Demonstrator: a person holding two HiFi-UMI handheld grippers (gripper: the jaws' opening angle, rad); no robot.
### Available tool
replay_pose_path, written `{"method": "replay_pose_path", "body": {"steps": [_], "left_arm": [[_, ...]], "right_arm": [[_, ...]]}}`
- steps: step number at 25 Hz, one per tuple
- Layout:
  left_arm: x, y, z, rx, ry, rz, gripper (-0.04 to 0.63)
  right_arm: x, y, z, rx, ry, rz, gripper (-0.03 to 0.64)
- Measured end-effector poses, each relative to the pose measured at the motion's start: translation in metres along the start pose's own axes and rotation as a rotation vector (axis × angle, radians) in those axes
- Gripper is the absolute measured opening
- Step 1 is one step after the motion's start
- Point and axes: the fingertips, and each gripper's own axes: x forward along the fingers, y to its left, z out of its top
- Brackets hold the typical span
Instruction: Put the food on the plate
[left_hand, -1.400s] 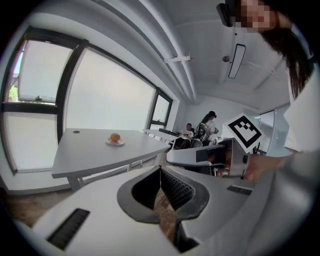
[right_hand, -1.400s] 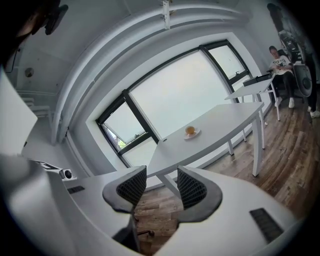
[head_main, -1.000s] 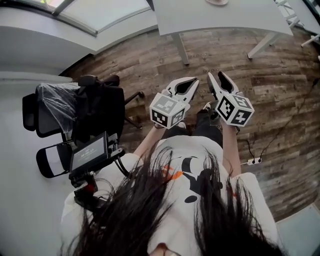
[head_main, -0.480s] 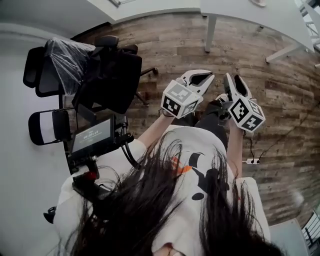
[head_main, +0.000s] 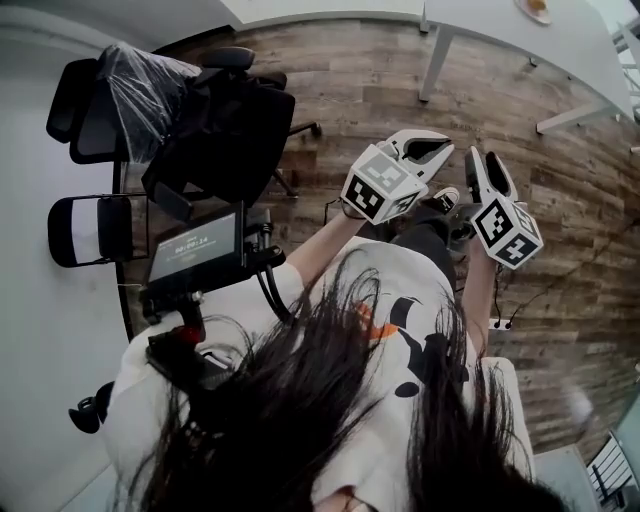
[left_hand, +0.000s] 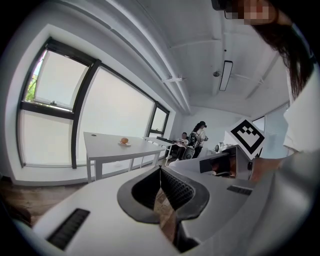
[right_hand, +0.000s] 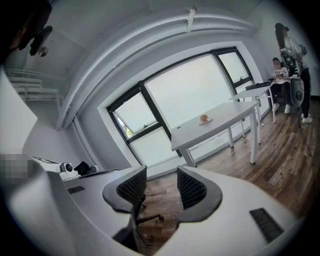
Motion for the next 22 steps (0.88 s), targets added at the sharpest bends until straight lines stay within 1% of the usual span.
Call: {"method": "replay_pose_path", "body": {"steps": [5,22], "left_arm": [[0.0021,-0.0004,-0.0001,0.006,0.005,-0.004,0.005],[0.0015,-0.0055,-0.0024,0.022,0.013,-0.025,0.005]], "right_arm": [[0.0012,0.0002,-0.0009,0.002,0.003,0.013,0.201],[-0.0072,-0.0023,0.0015,0.003,-0.021,-0.01,0.201]]}}
